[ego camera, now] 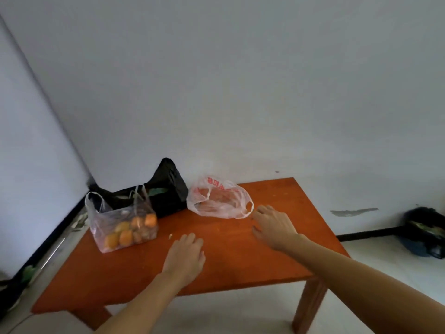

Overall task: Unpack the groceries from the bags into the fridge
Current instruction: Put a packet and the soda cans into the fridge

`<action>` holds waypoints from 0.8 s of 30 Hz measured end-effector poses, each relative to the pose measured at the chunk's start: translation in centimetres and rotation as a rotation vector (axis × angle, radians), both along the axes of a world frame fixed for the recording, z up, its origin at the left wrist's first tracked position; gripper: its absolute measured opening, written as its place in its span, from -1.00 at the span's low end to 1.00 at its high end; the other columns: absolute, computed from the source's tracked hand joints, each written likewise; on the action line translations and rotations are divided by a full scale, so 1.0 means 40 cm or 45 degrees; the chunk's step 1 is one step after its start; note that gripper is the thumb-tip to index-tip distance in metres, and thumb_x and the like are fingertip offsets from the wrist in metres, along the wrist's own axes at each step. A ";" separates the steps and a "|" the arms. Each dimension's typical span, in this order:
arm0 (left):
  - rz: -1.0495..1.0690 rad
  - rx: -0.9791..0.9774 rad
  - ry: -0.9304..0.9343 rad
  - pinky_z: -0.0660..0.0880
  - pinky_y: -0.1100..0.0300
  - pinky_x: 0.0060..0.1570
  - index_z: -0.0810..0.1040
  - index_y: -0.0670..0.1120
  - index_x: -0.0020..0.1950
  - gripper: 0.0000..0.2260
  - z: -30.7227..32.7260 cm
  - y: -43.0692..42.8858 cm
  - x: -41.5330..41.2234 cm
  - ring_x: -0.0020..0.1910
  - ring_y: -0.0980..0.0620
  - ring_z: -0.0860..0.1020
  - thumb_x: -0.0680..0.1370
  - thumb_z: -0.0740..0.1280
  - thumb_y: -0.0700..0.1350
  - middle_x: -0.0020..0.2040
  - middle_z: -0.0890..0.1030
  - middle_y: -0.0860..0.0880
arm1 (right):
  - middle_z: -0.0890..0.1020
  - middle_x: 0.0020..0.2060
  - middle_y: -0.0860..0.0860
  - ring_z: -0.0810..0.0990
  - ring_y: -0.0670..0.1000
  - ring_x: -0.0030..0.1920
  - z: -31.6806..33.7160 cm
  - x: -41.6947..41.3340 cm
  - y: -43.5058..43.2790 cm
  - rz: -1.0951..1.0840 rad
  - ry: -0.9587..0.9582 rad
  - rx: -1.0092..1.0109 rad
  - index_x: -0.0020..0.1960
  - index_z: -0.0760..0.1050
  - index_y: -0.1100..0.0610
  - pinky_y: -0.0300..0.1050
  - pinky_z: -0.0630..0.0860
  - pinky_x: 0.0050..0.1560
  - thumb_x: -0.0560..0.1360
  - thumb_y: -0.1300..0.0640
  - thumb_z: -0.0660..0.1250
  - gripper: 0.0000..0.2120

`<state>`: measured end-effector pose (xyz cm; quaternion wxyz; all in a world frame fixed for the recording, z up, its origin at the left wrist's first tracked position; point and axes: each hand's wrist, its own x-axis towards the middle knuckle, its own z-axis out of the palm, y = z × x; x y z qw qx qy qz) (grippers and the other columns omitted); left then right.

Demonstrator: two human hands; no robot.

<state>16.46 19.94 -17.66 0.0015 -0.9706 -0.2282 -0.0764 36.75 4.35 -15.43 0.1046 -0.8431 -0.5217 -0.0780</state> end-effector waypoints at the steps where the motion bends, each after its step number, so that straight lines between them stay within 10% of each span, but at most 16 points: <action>1: 0.019 0.007 0.007 0.38 0.19 0.13 0.48 0.02 0.22 -0.77 0.003 0.042 0.023 0.09 0.09 0.41 0.61 0.14 -0.01 0.13 0.46 0.06 | 0.51 0.22 -0.02 0.47 0.00 0.21 0.000 0.035 0.049 0.010 0.015 0.003 0.28 0.46 0.02 -0.10 0.53 0.05 0.58 -0.01 0.19 -0.70; 24: -0.421 0.280 0.535 -0.06 -0.33 0.41 0.19 -0.12 0.52 -0.50 -0.246 0.817 0.684 0.52 -0.25 -0.05 0.58 0.13 -0.05 0.54 0.08 -0.20 | 0.53 0.30 0.00 0.38 0.03 0.37 -0.211 0.507 0.931 0.288 -0.175 -0.392 0.28 0.50 0.08 0.00 0.20 0.35 0.56 0.08 0.16 -0.67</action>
